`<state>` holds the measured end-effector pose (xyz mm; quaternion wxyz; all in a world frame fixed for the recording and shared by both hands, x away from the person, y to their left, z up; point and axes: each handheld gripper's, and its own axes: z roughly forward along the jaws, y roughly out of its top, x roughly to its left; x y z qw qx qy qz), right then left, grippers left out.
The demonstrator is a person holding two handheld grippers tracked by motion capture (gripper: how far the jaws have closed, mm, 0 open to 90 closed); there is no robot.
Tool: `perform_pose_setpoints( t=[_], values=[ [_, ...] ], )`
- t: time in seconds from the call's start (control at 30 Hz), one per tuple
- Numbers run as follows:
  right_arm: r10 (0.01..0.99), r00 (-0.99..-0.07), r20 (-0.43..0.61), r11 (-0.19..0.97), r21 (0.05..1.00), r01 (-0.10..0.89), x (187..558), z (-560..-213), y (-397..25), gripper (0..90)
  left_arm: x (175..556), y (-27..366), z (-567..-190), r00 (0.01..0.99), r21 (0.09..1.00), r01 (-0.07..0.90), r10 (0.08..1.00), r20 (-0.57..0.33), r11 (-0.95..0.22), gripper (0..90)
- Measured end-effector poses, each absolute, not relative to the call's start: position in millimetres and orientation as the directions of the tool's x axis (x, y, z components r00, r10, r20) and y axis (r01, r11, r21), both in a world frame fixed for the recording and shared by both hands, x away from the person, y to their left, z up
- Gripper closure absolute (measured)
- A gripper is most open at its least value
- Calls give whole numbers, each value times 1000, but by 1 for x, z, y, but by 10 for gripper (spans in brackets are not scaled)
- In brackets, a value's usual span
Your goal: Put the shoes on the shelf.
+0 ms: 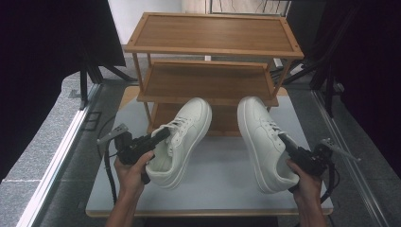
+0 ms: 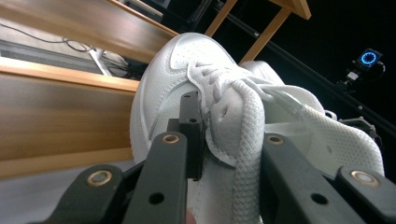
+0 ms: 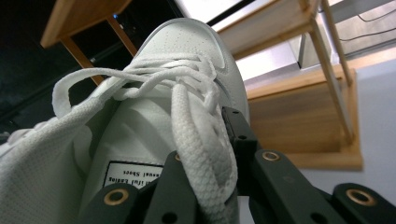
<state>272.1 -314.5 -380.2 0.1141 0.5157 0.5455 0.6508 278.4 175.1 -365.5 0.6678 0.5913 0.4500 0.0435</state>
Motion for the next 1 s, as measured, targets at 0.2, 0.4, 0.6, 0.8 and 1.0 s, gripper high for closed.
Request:
perform_pose_setpoints(
  t=[0.2,0.4,0.6,0.8,1.0],
  values=[
    [709,-451,541,-378,832,405,283,-362,-305,845,290,168,-344,610,841,457,585,-534,291,790],
    [716,-466,520,-371,849,377,292,-335,-296,845,300,166,-326,614,848,430,589,-526,309,790],
    [737,-461,495,-353,863,361,305,-310,-286,845,314,165,-312,608,852,417,601,-519,315,789],
    [766,-452,457,-307,878,367,325,-290,-270,845,332,162,-305,582,851,408,624,-521,330,790],
    [783,-412,466,-324,871,370,346,-282,-263,845,350,158,-301,559,840,412,630,-539,354,788]
  ],
)
